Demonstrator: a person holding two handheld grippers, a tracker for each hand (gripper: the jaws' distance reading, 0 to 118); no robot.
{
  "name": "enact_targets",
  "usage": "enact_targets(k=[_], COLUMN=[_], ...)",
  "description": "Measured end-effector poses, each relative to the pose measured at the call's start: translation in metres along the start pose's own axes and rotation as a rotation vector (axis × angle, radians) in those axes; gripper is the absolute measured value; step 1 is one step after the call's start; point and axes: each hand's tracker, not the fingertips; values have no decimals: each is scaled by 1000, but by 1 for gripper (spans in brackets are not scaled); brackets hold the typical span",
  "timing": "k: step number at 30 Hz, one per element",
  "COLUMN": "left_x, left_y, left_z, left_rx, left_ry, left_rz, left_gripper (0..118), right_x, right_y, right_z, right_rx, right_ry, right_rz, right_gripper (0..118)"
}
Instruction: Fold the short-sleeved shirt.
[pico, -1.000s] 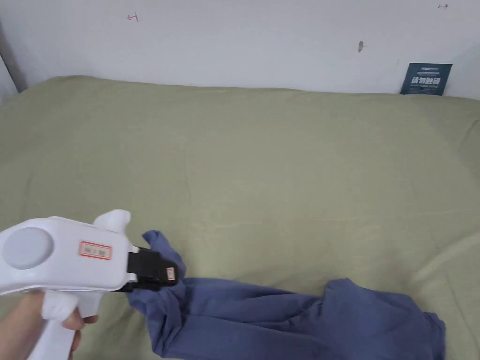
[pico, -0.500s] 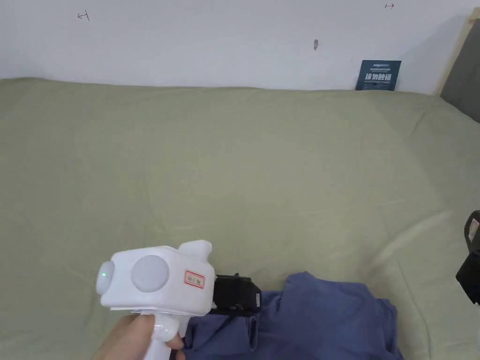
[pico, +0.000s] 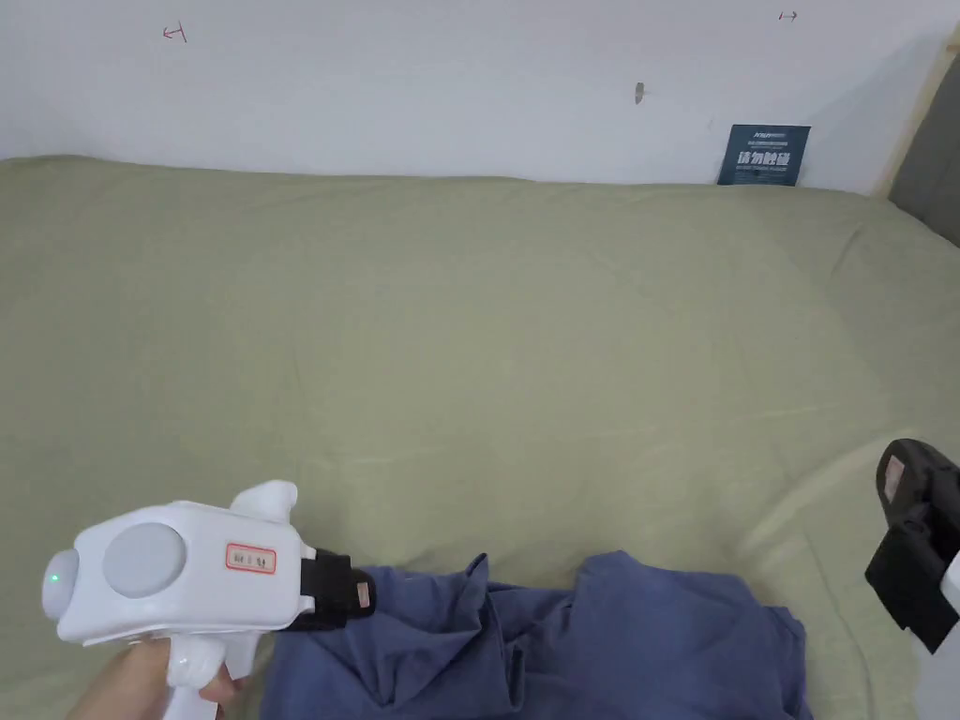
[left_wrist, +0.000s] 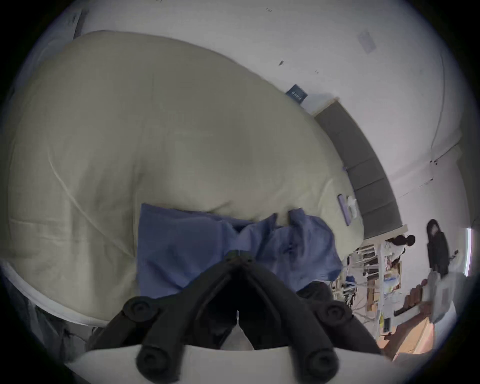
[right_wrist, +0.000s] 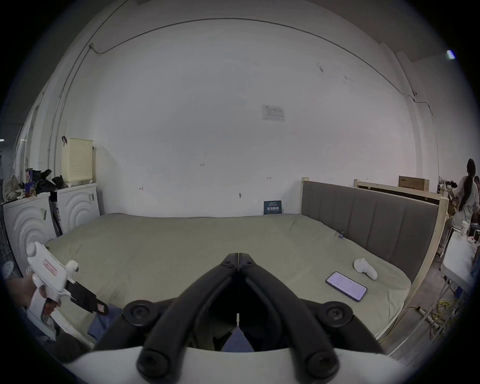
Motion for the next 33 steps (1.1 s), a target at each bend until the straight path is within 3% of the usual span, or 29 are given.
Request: enact_targets(k=[7, 10, 16, 20, 24, 27, 30, 31, 32, 33], left_x=[36, 40, 48, 30, -19, -49, -67, -70, -71, -76], left_y=[-37, -42, -38, -31, -25, -24, -25, -24, -23, -21], left_z=[-90, -102, -68, 5, 67, 77, 64, 57, 51, 41], left_rx=[-184, -159, -135, 8, 130, 118, 67, 40, 26, 24], left_ry=[-103, -125, -99, -133, -84, -2, -80, -122, -153, -164], left_rz=[-34, -16, -55, -59, 25, 69, 92, 90, 83, 93], left_gripper=[0, 0, 0, 0, 0, 0, 2, 18, 69, 104], right_x=[-4, -6, -16, -22, -29, -32, -35, -35, -35, -34], right_y=[-5, -8, -10, -4, 2, 2, 1, 0, 0, 0], right_z=[-3, -5, -9, -9, -9, -9, -10, -10, -10, -10], right_rx=[-36, -60, -81, -63, -44, -43, -51, -53, -56, -59], right_ry=[-5, -1, 18, 38, 61, 74, 77, 74, 73, 73], right_rz=[10, 15, 27, 33, 35, 28, 26, 29, 29, 29], right_gripper=[0, 0, 0, 0, 0, 0, 0, 0, 0, 0])
